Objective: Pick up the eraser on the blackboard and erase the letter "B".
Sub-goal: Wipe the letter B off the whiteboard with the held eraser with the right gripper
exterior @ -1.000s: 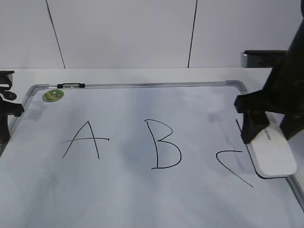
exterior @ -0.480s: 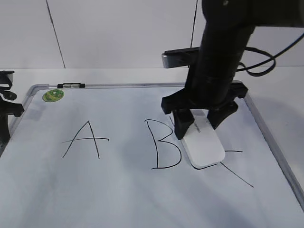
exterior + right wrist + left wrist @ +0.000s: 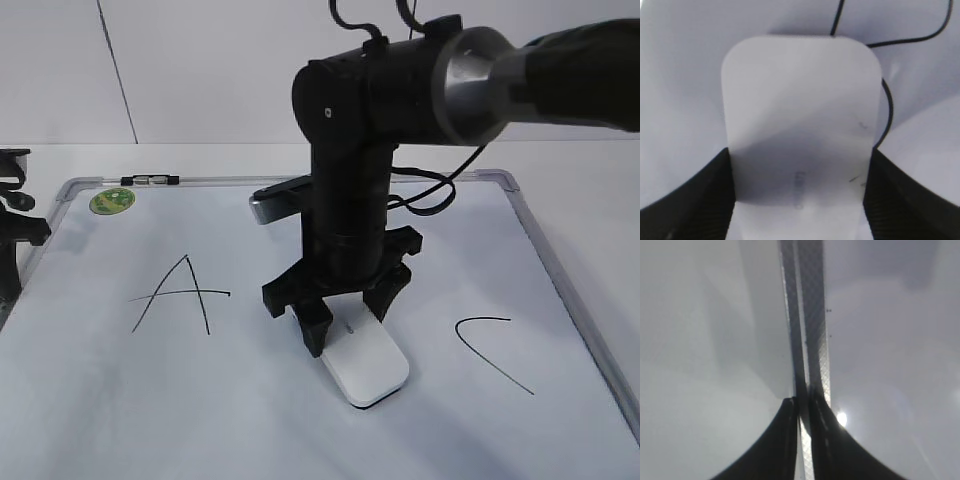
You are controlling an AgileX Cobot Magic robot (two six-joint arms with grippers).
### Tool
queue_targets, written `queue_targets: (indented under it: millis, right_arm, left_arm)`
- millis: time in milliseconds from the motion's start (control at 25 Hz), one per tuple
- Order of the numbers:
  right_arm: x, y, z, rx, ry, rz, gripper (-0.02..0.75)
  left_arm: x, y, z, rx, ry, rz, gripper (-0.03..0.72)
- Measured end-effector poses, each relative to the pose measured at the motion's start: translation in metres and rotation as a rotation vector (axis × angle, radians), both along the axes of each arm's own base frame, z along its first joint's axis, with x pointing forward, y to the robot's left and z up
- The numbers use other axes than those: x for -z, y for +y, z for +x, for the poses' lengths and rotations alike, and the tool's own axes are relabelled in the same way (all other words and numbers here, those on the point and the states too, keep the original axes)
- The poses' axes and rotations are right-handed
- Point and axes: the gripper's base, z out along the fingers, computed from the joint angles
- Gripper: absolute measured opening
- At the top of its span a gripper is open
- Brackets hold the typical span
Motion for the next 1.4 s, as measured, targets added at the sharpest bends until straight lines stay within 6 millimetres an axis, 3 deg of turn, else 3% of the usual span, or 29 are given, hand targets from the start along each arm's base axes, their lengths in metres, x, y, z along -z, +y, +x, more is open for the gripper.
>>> queue_targets:
  millis: [280, 680, 1000, 1400]
  right_arm:
    - [0.007, 0.017, -0.006, -0.084, -0.013, -0.055, 0.553]
    - [0.010, 0.018, -0.005, -0.098, -0.001, -0.065, 0.553]
    - [0.011, 0.016, -0.003, -0.092, -0.013, -0.084, 0.553]
    - [0.015, -0.001, 0.011, 0.014, 0.039, -0.043, 0.553]
  left_arm:
    - [0.001, 0.000, 0.000, 0.000, 0.002, 0.000, 0.038]
    - [0.001, 0.001, 0.000, -0.001, 0.004, 0.000, 0.038]
    - [0.001, 0.001, 0.000, -0.001, 0.006, 0.000, 0.038]
    - [0.001, 0.000, 0.000, -0.002, 0.006, -0.002, 0.037]
